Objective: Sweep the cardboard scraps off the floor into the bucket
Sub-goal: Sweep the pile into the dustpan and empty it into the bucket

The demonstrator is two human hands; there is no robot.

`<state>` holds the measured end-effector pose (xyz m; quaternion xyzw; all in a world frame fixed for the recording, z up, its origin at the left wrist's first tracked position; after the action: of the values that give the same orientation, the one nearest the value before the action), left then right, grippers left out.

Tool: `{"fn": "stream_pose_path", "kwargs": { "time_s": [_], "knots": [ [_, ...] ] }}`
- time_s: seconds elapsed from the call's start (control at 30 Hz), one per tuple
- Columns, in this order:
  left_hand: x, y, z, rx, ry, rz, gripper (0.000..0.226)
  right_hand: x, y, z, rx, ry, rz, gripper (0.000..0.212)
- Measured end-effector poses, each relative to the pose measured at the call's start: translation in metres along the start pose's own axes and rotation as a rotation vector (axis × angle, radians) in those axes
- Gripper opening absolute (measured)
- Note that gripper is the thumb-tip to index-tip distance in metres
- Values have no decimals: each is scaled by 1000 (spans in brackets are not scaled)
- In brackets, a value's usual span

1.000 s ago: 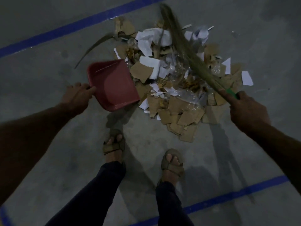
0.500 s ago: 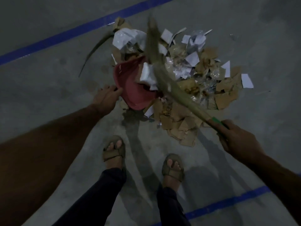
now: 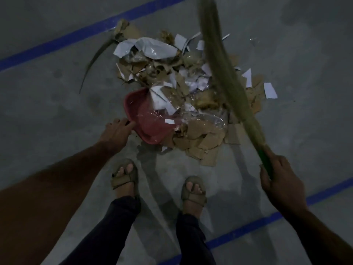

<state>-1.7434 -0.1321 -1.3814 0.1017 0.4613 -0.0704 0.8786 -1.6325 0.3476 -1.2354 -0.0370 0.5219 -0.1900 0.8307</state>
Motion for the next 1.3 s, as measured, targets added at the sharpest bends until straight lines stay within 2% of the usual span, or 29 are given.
{"fn": "stream_pose_path", "kwargs": {
  "time_s": [0.1, 0.17, 0.27, 0.43, 0.5, 0.6, 0.67, 0.83, 0.97, 1.13, 1.3],
  "knots": [
    [-2, 11, -6, 33, -24, -9, 43, -5, 18, -23, 83, 13, 65, 67],
    [-3, 22, -12, 52, -32, -9, 44, -1, 28, -31, 104, -93, 113, 67],
    [-3, 43, -18, 68, -21, 15, 44, 13, 32, -27, 33, -246, 181, 67],
    [9, 75, -10, 129, 54, 62, 38, 40, 23, 6, -36, -308, 109, 74],
    [16, 86, -3, 154, 92, 69, 35, 51, 19, 22, -57, -323, 83, 67],
    [27, 98, 6, 99, 112, 77, 35, 61, 11, 47, -61, -351, 7, 65],
    [33, 106, 16, 73, 129, 71, 41, 60, 6, 65, -76, -357, -32, 69],
    [36, 126, 43, 48, 150, 117, 46, 48, 9, 100, -83, -352, -48, 57],
    [25, 139, 74, -33, 130, 188, 52, 29, 8, 126, -89, -337, -12, 67],
    [-19, 163, 128, -102, 196, 225, 53, -13, -5, 165, -142, -326, 33, 86],
    [-93, 193, 195, -164, 270, 302, 55, -78, -25, 218, -261, -187, 66, 92]
  ]
}}
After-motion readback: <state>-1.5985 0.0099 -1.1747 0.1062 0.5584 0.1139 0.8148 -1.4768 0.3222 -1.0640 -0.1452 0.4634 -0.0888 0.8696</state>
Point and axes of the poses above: each hand's wrist, its own z-axis away from the middle knuckle, its own x-axis out of the palm, y = z × x, the point moved 2 cm from there along -z, towards the middle knuckle, and after that the axes turned 3 degrees about -z, right-handed, at the moved point
